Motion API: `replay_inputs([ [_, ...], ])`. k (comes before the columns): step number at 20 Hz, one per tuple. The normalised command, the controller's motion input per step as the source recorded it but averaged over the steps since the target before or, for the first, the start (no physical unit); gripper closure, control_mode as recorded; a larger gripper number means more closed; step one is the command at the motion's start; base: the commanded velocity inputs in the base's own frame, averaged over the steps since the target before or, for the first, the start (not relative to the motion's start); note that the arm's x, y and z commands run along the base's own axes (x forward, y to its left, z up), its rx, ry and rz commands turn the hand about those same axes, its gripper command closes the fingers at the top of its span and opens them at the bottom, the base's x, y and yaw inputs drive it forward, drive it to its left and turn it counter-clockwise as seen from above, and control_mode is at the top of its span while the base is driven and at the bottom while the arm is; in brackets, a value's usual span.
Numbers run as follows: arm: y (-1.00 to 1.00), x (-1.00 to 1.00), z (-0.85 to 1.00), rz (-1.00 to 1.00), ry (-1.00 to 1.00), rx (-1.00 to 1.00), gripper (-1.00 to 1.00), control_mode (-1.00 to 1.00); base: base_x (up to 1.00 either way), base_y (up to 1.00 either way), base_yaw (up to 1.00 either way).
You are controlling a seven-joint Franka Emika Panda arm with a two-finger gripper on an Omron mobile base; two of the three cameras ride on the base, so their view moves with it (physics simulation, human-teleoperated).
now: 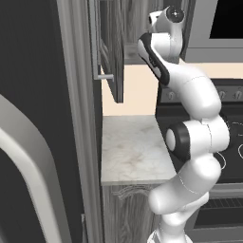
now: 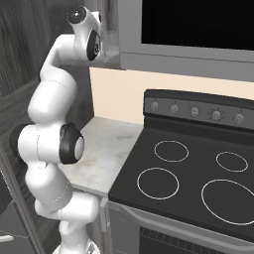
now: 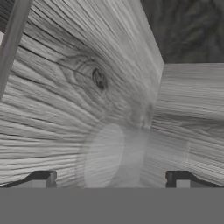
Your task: There is a bowl on the dining counter. Grab a lemon wedge from the fridge and place it in the bowl. Then get the liquor bottle and glass cup from the cabinet and place them next to the bowl.
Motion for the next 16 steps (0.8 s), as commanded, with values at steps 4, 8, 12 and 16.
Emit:
replay_inputs([
  [4, 0.00, 0.00, -0.23, 0.00, 0.07, -0.04, -1.00, -1.00, 0.00, 0.00, 0.00],
  [8, 0.00, 0.00, -0.20, 0.00, 0.09, -0.03, -1.00, -1.00, 0.00, 0.00, 0.00],
  [12, -0.01, -0.06, -0.01, 0.00, -0.01, 0.00, -1.00, -1.00, 0.00, 0.00, 0.00],
  [16, -0.09, -0.19, 0.43, 0.00, -0.18, 0.00, -1.00, -1.00, 0.00, 0.00, 0.00],
])
